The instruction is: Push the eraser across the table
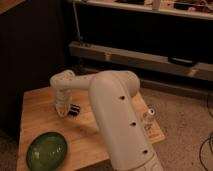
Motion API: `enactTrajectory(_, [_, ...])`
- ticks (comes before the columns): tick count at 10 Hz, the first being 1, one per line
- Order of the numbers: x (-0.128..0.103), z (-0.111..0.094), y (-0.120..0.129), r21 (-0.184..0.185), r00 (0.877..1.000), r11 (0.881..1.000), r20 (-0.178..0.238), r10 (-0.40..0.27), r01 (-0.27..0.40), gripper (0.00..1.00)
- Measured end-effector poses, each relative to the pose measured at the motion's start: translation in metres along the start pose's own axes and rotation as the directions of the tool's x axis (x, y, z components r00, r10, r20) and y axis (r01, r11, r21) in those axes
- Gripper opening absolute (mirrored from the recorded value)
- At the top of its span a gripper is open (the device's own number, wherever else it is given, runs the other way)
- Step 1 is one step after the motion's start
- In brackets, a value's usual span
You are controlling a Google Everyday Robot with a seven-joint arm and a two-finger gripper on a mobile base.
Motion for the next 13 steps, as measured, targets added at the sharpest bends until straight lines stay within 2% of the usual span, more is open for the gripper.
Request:
enactTrajectory(6, [0.002,-0.005,-0.019,0.053,0.999,0.998,-0.014,0.037,-0.036,0.01])
enactTrajectory(11, [0.001,-0.014,-0.031,0.087,0.997,0.994,0.019,0.071,-0.072,0.01])
enactTrajectory(13, [0.001,-0.019,-0.032,0.067,0.995,0.993,0.048,0.092,-0.095,0.01])
